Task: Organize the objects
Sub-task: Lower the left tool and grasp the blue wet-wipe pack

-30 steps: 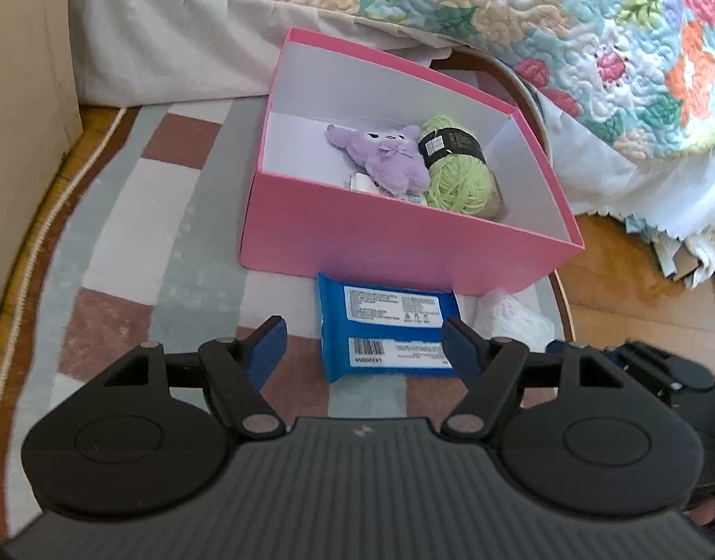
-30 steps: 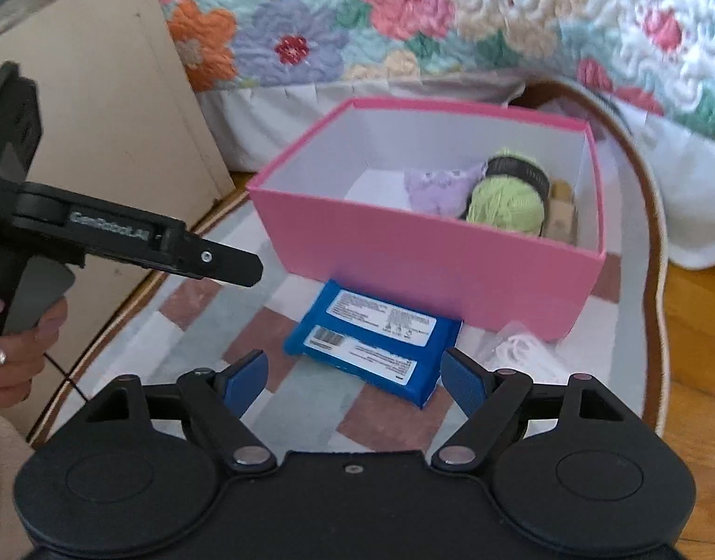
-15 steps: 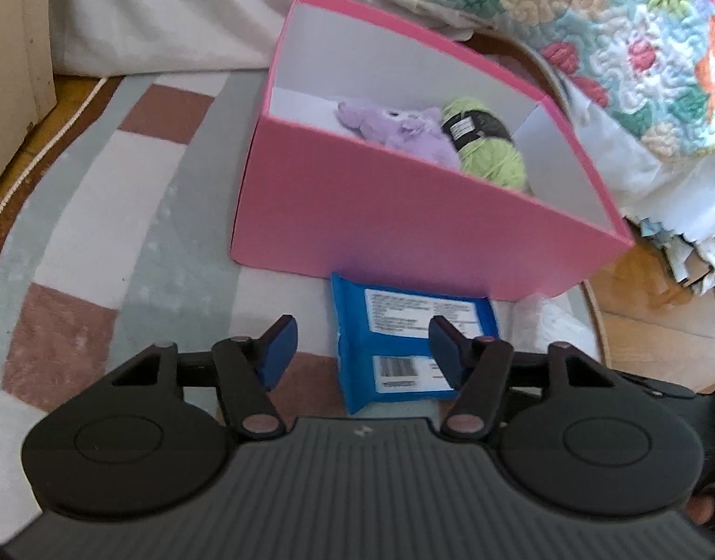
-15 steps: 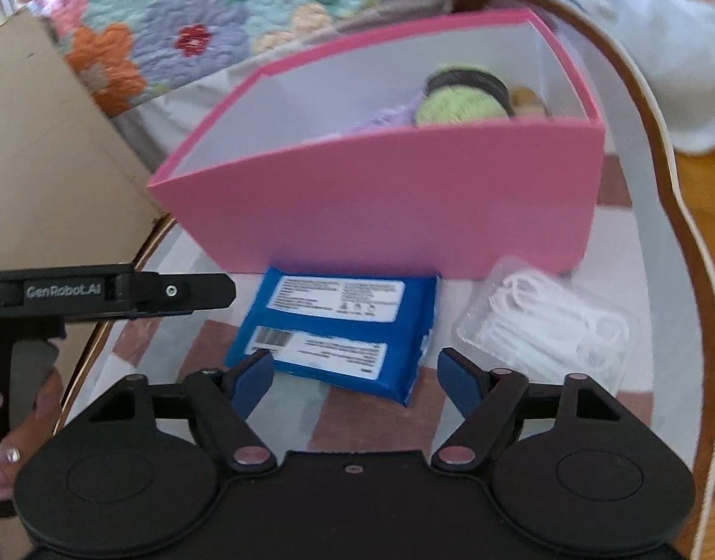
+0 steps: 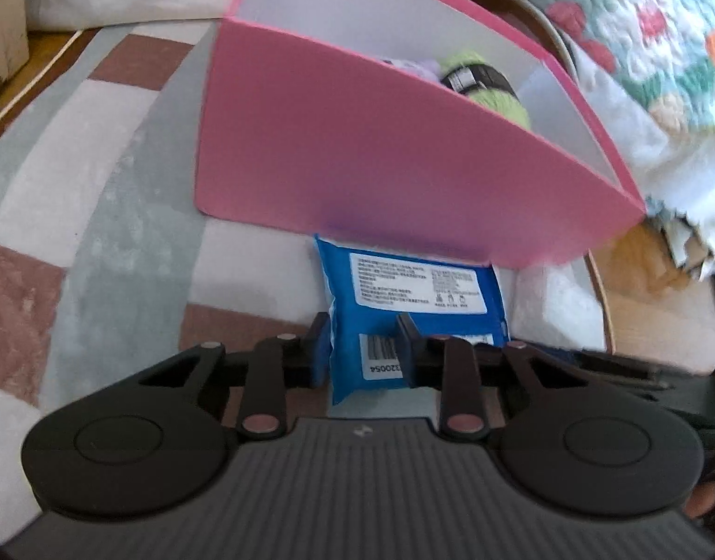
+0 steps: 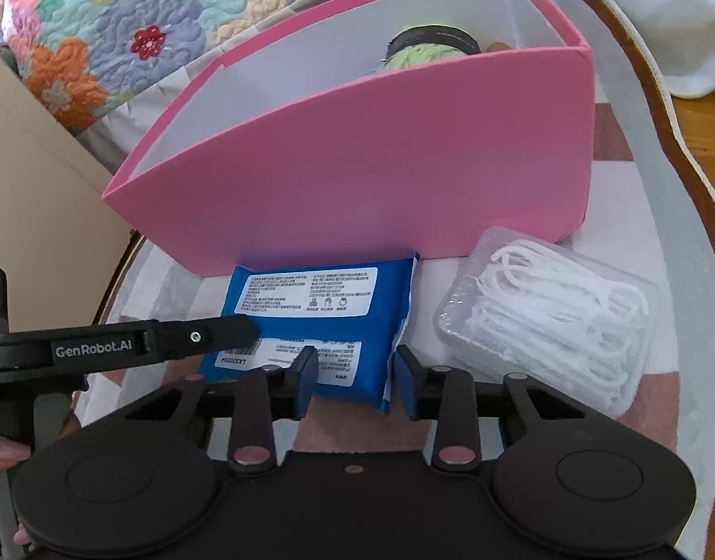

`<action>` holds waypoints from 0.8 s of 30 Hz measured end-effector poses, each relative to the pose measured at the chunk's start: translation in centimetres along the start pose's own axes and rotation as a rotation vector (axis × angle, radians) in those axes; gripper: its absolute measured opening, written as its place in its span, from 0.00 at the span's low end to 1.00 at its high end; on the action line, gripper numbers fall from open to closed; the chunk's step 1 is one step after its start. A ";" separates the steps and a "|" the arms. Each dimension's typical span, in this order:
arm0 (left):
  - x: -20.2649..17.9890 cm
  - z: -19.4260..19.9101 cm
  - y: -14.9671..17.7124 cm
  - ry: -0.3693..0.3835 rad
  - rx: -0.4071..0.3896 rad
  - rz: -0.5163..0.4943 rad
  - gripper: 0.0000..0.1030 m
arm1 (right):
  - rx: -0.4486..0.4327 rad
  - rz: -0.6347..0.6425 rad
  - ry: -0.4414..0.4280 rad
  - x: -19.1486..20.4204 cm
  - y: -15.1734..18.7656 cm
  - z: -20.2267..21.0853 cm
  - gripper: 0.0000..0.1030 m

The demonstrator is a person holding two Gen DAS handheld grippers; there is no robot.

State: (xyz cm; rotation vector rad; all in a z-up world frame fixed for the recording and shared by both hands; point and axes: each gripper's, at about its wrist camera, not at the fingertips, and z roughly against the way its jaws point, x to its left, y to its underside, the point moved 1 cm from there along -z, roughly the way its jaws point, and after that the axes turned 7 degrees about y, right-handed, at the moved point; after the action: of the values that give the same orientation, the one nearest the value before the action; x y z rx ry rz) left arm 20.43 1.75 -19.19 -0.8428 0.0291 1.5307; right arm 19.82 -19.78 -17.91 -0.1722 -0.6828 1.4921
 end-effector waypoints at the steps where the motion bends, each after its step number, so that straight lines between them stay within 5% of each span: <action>1: -0.3 0.2 0.2 -0.001 0.013 0.001 0.27 | 0.005 0.011 0.003 0.2 0.2 0.1 0.38; 8: -1.5 1.1 2.5 -0.012 0.104 0.045 0.28 | 0.036 0.122 0.041 1.5 2.5 1.7 0.40; 16: -2.1 0.8 2.4 -0.085 0.058 -0.001 0.35 | -0.006 0.149 0.084 1.5 3.7 2.1 0.52; 24: -2.7 1.6 2.8 -0.038 0.073 -0.001 0.32 | 0.017 0.174 0.049 2.6 3.9 1.9 0.55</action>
State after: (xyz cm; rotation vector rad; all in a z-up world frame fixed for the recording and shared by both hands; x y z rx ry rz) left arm 16.98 -0.29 -17.93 -0.7554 0.0562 1.5351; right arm 15.32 -17.46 -17.58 -0.2593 -0.6279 1.6545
